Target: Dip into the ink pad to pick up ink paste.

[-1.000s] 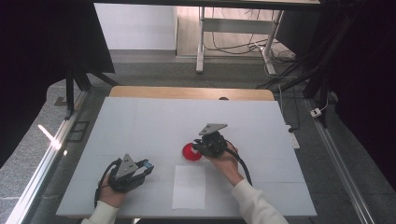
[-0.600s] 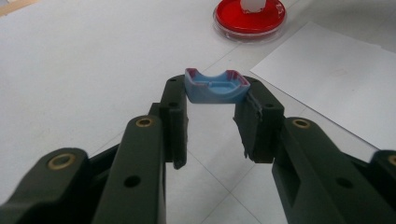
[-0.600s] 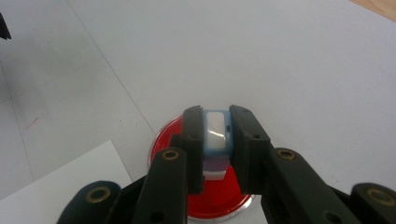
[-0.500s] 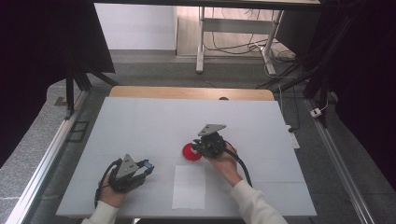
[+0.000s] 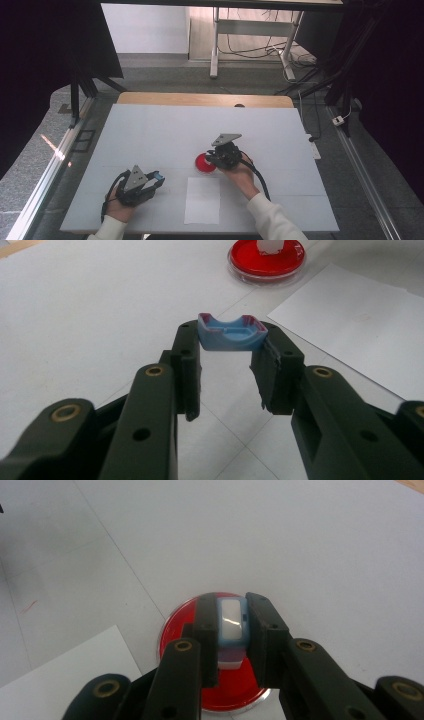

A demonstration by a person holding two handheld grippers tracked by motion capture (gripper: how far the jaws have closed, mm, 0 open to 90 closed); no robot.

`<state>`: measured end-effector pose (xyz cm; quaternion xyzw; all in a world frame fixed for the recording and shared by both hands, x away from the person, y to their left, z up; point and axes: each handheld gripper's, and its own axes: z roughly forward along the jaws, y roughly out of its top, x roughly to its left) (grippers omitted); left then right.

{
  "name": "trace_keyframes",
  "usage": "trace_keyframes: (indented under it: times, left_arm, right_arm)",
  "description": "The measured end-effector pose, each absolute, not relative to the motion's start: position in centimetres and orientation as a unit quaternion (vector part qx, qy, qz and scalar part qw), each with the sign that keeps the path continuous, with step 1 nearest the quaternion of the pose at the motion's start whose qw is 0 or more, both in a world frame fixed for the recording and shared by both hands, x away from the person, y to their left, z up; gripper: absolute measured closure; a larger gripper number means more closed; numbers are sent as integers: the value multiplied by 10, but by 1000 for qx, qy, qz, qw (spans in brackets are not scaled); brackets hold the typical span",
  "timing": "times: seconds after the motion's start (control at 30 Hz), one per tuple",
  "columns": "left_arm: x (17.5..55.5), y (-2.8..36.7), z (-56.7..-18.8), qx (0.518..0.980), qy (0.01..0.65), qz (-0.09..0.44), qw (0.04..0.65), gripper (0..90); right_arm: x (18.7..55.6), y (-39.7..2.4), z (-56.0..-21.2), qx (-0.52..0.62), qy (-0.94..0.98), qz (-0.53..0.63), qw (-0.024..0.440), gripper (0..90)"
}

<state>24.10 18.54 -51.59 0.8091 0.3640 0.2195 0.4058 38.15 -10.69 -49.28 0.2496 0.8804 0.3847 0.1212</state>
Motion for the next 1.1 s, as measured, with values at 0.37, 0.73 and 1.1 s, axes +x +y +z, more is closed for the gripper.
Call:
trace_keyframes:
  times: [0.37,0.73,1.1]
  left_arm:
    - [241,185,-516,809,364,220,405,648]
    - [241,186,-516,809,364,220,406,648]
    - [241,186,-516,808,364,220,407,648]
  right_arm:
    - [380,-106,-493,244,882,381,130,759]
    - [379,-106,-492,245,879,386,131,757]
    - [379,-108,-488,250,875,395,128,757]
